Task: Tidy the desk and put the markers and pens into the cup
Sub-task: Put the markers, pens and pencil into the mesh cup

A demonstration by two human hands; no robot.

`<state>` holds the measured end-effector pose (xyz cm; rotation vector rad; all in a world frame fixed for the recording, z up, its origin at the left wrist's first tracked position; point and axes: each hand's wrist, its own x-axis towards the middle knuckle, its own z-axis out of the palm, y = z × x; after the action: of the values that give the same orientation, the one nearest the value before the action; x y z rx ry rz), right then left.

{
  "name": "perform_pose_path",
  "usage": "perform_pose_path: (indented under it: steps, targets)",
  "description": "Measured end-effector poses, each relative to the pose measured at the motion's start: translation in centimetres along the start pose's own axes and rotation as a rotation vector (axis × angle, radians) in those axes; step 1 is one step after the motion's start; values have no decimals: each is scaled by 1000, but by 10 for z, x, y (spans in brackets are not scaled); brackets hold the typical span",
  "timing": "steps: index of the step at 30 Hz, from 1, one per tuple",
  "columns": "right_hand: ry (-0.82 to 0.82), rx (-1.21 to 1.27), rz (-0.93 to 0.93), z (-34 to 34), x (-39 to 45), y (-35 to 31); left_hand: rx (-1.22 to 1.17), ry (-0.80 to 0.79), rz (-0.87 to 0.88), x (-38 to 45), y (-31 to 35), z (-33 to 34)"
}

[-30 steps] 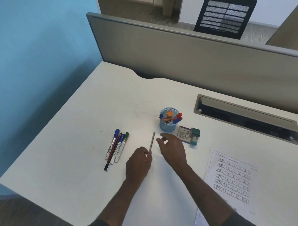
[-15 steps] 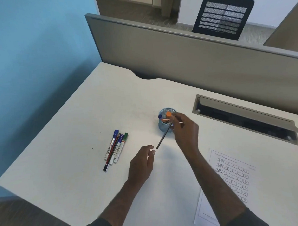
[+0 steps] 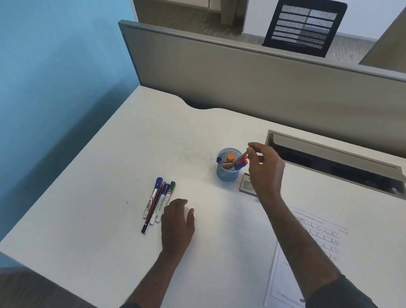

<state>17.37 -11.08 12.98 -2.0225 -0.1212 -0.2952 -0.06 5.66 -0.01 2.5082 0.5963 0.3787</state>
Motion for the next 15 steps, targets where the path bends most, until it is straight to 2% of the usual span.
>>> perform_pose_path:
  steps: [5,15]
  targets:
    - [-57,-168,67,6,-10,7,100,27,-76,-1,-6,0]
    - [-124,-427,-218,18,-11,13,168,-17,-147,-2,-10,1]
